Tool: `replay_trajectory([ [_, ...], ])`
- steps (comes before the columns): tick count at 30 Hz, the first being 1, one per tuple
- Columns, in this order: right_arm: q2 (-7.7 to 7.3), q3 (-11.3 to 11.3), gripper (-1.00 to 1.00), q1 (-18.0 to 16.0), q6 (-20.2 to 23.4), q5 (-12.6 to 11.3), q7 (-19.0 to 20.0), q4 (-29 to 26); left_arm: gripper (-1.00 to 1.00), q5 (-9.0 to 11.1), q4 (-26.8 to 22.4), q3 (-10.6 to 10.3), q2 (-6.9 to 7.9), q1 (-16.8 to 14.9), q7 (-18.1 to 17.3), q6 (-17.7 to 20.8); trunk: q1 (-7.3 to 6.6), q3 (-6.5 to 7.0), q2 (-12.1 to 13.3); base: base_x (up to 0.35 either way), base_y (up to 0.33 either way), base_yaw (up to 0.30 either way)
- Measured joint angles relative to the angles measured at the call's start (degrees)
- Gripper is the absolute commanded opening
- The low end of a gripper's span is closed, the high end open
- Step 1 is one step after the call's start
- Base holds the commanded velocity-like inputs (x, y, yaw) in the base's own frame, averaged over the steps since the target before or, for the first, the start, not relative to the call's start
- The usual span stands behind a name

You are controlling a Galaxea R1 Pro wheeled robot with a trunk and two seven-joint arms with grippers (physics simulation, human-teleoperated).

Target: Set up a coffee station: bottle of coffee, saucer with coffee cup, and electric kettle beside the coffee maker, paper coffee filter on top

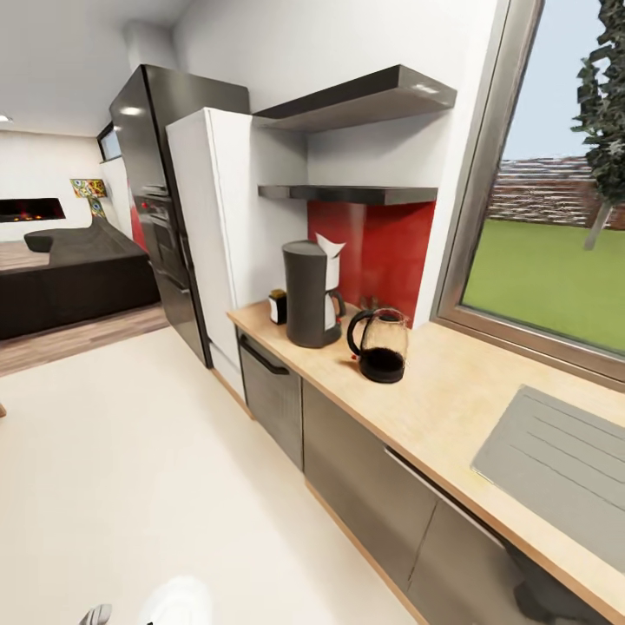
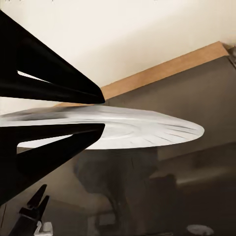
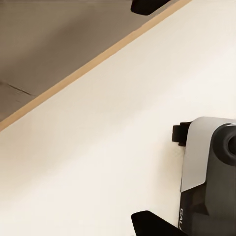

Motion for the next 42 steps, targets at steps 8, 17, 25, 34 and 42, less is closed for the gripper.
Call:
replay_trajectory([
  [8,0.00,0.0,1.00,0.0,-0.1,0.0,-0.1,0.0,-1.00,0.0,0.0,0.0,0.04,0.0,-0.1,0.1,0.00,0.00,0.0,0.285,0.203,0.000],
  [17,0.03,0.0,1.00,0.0,0.0,-0.1,-0.2,0.0,-1.00,0.0,0.0,0.0,0.06,0.0,-0.1,0.1,0.00,0.00,0.0,0.255,0.226,0.000],
  [25,0.01,0.0,1.00,0.0,0.0,-0.1,-0.2,0.0,-1.00,0.0,0.0,0.0,0.06,0.0,-0.1,0.1,0.00,0.00,0.0,0.243,0.230,0.000],
  [34,0.00,0.0,1.00,0.0,0.0,-0.1,0.0,-0.1,-1.00,0.0,0.1,0.0,0.06,0.0,-0.1,0.1,0.00,0.00,0.0,0.242,0.230,0.000],
  [42,-0.01,0.0,1.00,0.1,0.0,-0.1,0.1,-0.1,-1.00,0.0,0.1,0.0,0.06,0.0,-0.1,0.1,0.00,0.22,0.0,0.242,0.230,-0.125],
])
